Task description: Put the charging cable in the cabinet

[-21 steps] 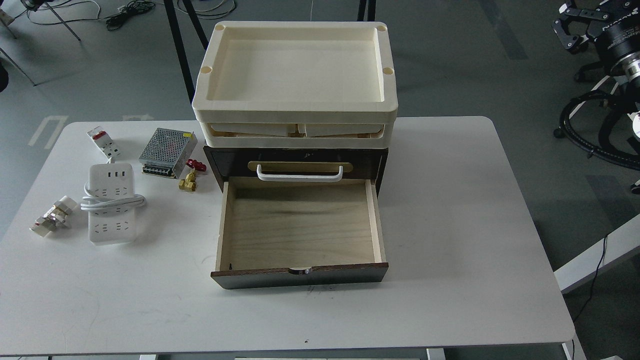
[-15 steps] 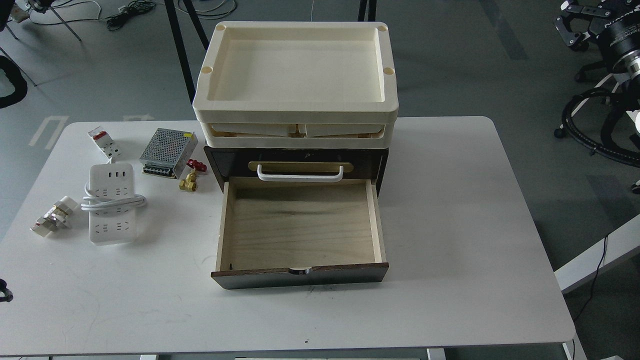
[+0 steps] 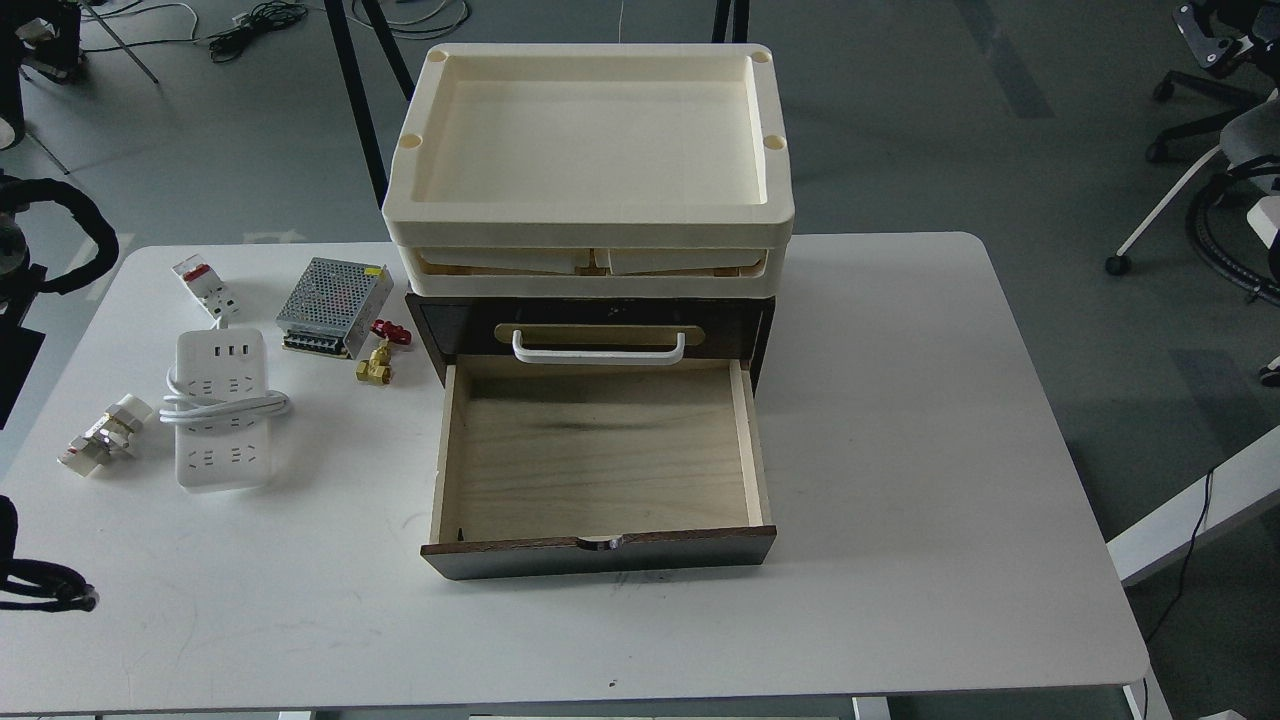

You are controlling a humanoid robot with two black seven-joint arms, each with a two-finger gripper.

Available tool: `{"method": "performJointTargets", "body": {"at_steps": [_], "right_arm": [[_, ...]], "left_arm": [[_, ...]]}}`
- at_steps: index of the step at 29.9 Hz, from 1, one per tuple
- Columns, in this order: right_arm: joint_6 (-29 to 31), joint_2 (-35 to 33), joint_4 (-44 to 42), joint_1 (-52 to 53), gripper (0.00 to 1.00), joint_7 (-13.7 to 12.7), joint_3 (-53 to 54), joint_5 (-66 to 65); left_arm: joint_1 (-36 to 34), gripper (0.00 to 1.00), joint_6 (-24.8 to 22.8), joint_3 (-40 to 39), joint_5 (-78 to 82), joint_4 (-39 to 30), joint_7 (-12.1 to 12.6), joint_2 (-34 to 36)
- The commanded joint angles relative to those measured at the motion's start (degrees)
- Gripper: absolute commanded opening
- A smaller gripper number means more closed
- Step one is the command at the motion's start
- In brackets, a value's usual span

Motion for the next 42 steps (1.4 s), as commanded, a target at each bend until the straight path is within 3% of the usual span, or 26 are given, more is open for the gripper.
{"method": "performJointTargets", "body": {"at_steps": [1,4,9,13,17,21,25,30,32,39,42], "right_arm": [[0.1,-1.5,0.0,-0.1,1.0,0.0,-0.2,0.0],[0.2,-2.7,-0.1,-0.2,1.0,0.1,-0.3,0.0],[0.4,-2.9,-0.5,-1.9,1.0,0.4,-0.2,0.0],[0.4,-2.9,-0.5,-3.4,1.0,0.5,-0.2,0.0],[0.4,-2.9,-0.6,-4.1,1.0,0.6,-0.1,0.0],[0.4,-3.0,-0.7,-4.8,1.0,0.6,-0.1,0.0],[0.4,-4.0,-0.8,-5.3,1.0,0.6,-0.1,0.0],[0.5,-4.5,-0.9,-7.0,1.0,0.6,-0.1,0.0],[0.5,-5.1,-0.8,-7.6,1.0,0.6,-0.1,0.0],[0.4,-6.5,-0.8,-8.5,1.0,0.7,-0.1,0.0],[0.3,-6.5,-0.8,-8.6,1.0,0.6,-0.1,0.0]], "left_arm": [[3.1,1.0,0.0,-2.9,0.4,-11.0,-0.3,3.3],[4.7,1.0,0.0,-1.3,2.7,-24.4,-0.2,9.2],[7.9,1.0,0.0,-0.6,16.2,-43.5,-0.4,26.4],[9.7,1.0,0.0,-0.7,25.1,-48.0,-0.5,39.8],[9.7,1.0,0.0,-0.8,40.0,-48.8,-1.0,46.5],[9.7,1.0,0.0,-0.9,48.9,-49.1,-3.2,50.5],[9.7,1.0,0.0,-0.8,57.4,-51.3,-3.3,51.9],[9.7,0.99,0.0,1.2,81.4,-60.2,-3.9,51.6],[9.7,0.99,0.0,4.5,88.4,-63.3,-5.2,52.1],[9.8,0.99,0.0,22.3,113.9,-69.5,-5.2,55.5],[9.9,0.99,7.8,29.7,128.0,-67.4,-5.2,52.2]]}}
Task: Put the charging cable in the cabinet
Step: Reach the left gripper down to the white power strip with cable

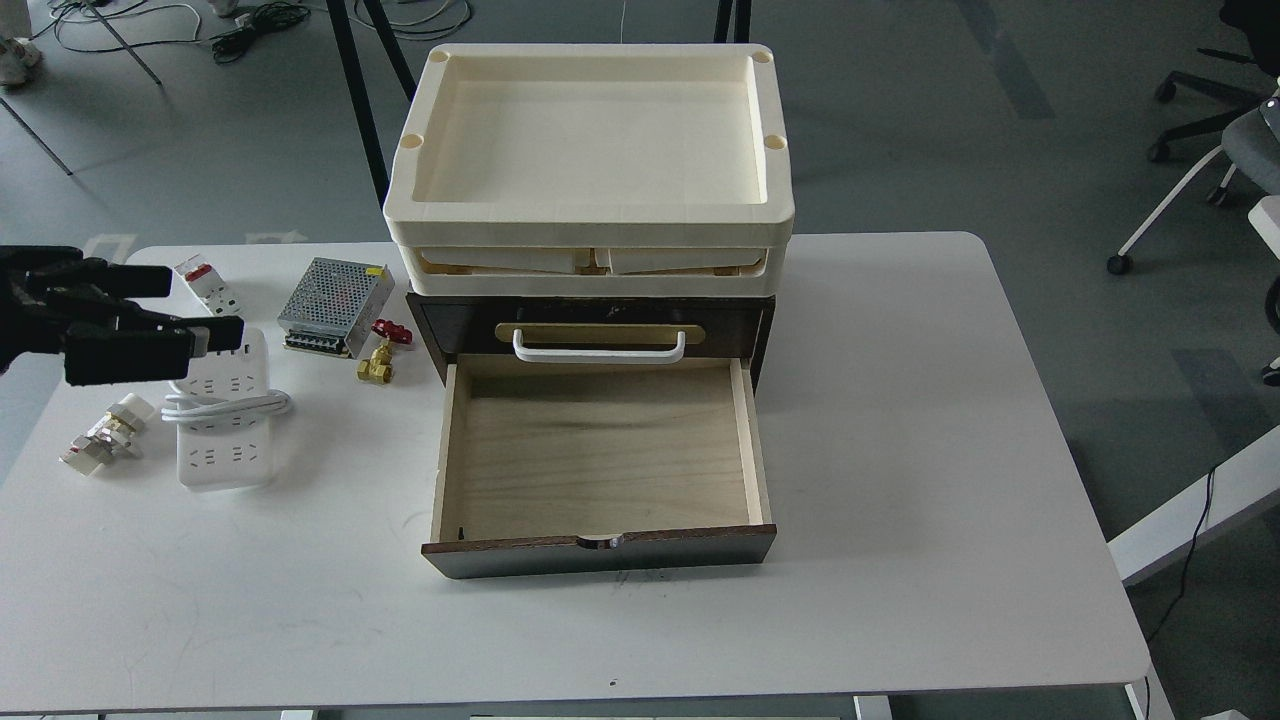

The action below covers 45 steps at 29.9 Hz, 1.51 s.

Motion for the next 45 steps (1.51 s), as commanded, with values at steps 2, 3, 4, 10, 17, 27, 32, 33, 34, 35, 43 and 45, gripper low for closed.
{"method": "performJointTargets", "body": {"at_steps": [2,3,4,10,17,27,32,33,34,35,43,45], "right_arm": [[-0.2,0.0,0.0,-0.2,1.0,0.0,-0.1,0.0],[-0.2,0.0,0.0,-0.5,1.0,-0.1,-0.1,0.1],[-0.2,0.2,0.0,-0.9,1.0,0.0,-0.2,0.0],[-0.3,0.6,0.1,-2.2,1.0,0.0,0.1,0.2],[-0.3,0.1,0.0,-2.2,1.0,0.0,0.2,0.3],[-0.3,0.6,0.1,-2.2,1.0,0.0,0.2,0.3],[-0.2,0.6,0.1,-2.2,1.0,0.0,0.2,0.3],[-0.2,0.6,0.0,-2.2,1.0,0.0,0.2,0.3],[-0.2,0.6,0.0,-2.2,1.0,0.0,0.2,0.3],[-0.2,0.6,0.0,-2.2,1.0,0.0,0.2,0.3],[-0.2,0.7,0.1,-2.3,1.0,0.0,0.2,0.3],[-0.2,0.6,0.1,-2.3,1.0,0.0,0.2,0.3]], "left_arm": [[-0.5,0.98,7.3,8.3,15.4,6.2,0.0,-6.8],[-0.6,0.98,7.5,8.4,15.6,8.9,0.0,-8.2],[-0.8,0.98,7.7,8.3,15.8,12.3,0.0,-9.6],[-0.7,0.98,10.3,9.1,17.9,23.1,0.0,-19.5],[-0.5,0.98,10.5,9.2,23.7,33.6,0.0,-28.2],[-0.9,0.97,13.6,13.7,25.3,47.2,0.0,-36.9],[-1.0,0.97,19.2,15.7,25.3,55.0,0.0,-40.3],[-1.0,0.97,19.5,15.8,25.3,55.7,0.0,-40.4],[-1.1,0.97,20.0,16.0,25.2,56.3,0.0,-40.5],[-1.1,0.97,20.3,16.1,25.2,56.7,0.0,-40.9],[-1.1,0.96,22.9,16.5,24.7,59.0,0.0,-43.6],[-1.1,0.94,22.9,16.5,24.9,60.1,0.0,-44.2]]}}
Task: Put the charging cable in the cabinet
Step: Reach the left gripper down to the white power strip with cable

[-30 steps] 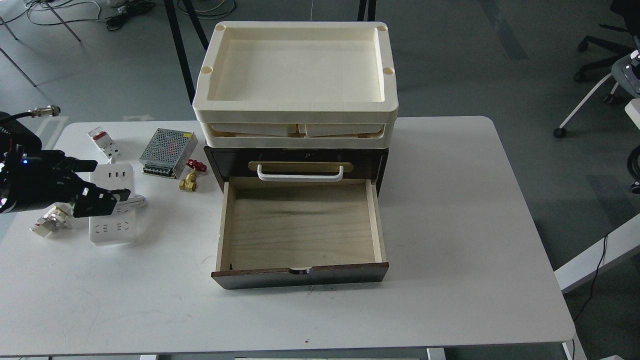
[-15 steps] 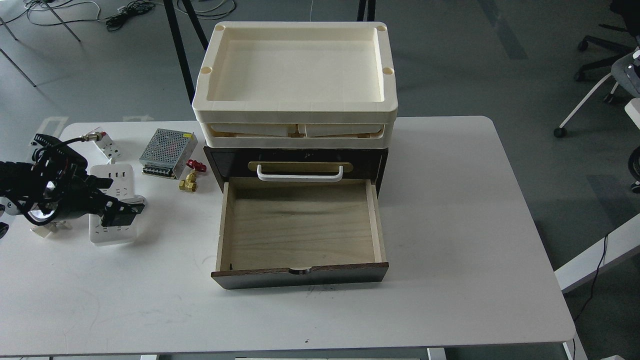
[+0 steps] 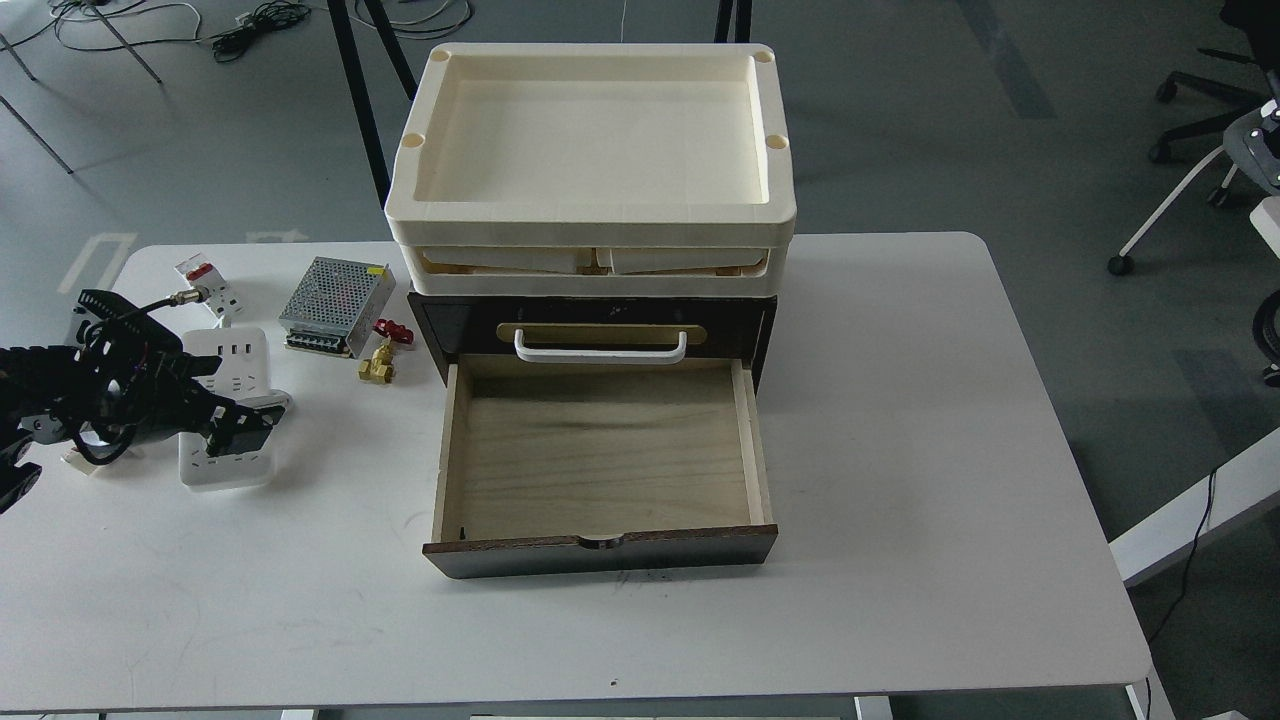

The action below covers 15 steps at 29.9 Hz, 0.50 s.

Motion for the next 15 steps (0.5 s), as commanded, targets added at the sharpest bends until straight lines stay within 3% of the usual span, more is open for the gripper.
{"method": "performJointTargets", "body": {"at_steps": [1,8,15], "right_arm": [[0.0,-0.2,0.0,-0.1,1.0,0.0,0.0,0.0],[0.1,-0.4,0.0,-0.4,1.0,0.0,0.1,0.0],[0.1,-0.4,0.0,-0.3,1.0,0.0,0.0,0.0]], "left_arm": [[0.0,0.93,0.1,0.0,0.3,1.9,0.0,-0.9],[0.0,0.88,0.3,1.5,0.5,4.0,0.0,-1.8],[-0.1,0.82,4.0,5.5,0.2,6.1,0.0,-1.9]]}}
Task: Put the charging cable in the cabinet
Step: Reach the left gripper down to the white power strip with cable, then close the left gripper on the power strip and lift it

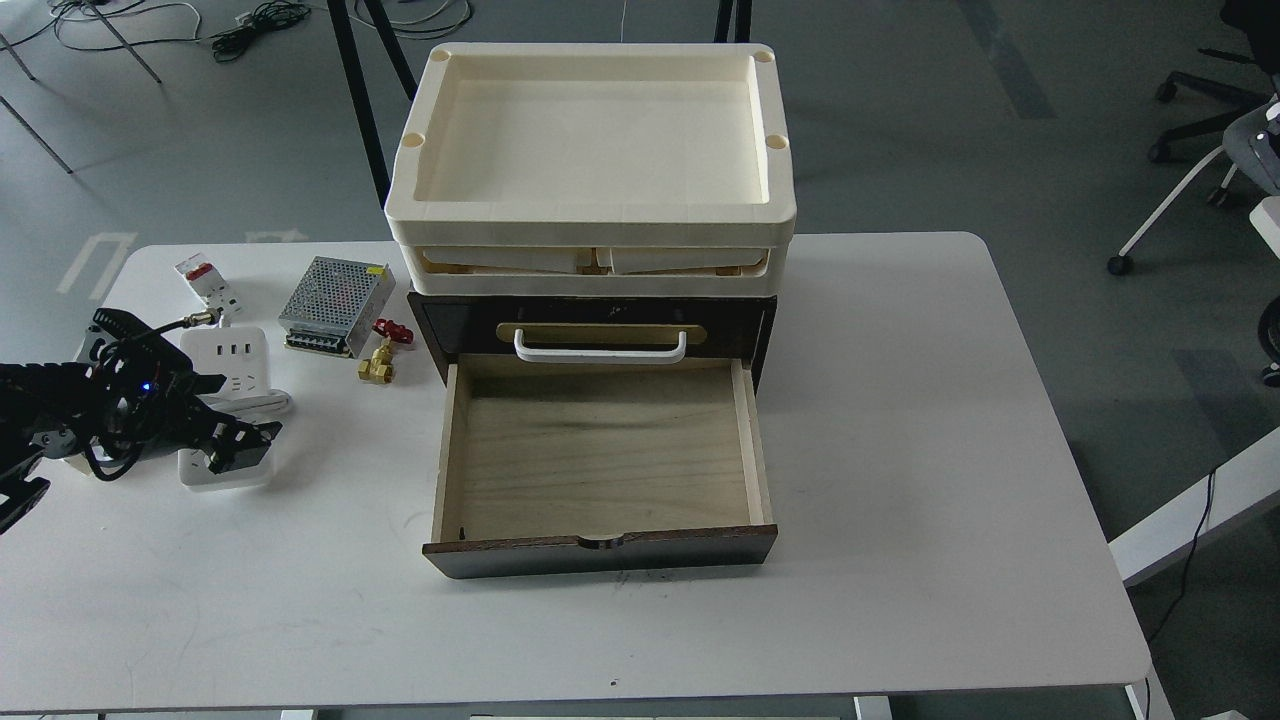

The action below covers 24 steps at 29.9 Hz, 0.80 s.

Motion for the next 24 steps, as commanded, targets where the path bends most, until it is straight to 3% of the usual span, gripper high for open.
{"method": "performJointTargets", "body": {"at_steps": [1,17,24], "right_arm": [[0.1,0.0,0.0,0.0,1.0,0.0,-0.1,0.0],[0.0,0.0,0.0,-0.5,1.0,0.0,-0.1,0.0],[0.0,0.0,-0.1,-0.8,1.0,0.1,0.0,0.0]], "left_arm": [[-0.1,0.8,1.3,1.5,-0.2,1.8,0.0,-0.2],[-0.1,0.56,6.1,2.6,0.1,3.8,0.0,-0.7],[-0.1,0.54,8.3,2.6,0.1,7.4,0.0,-3.0]]}}
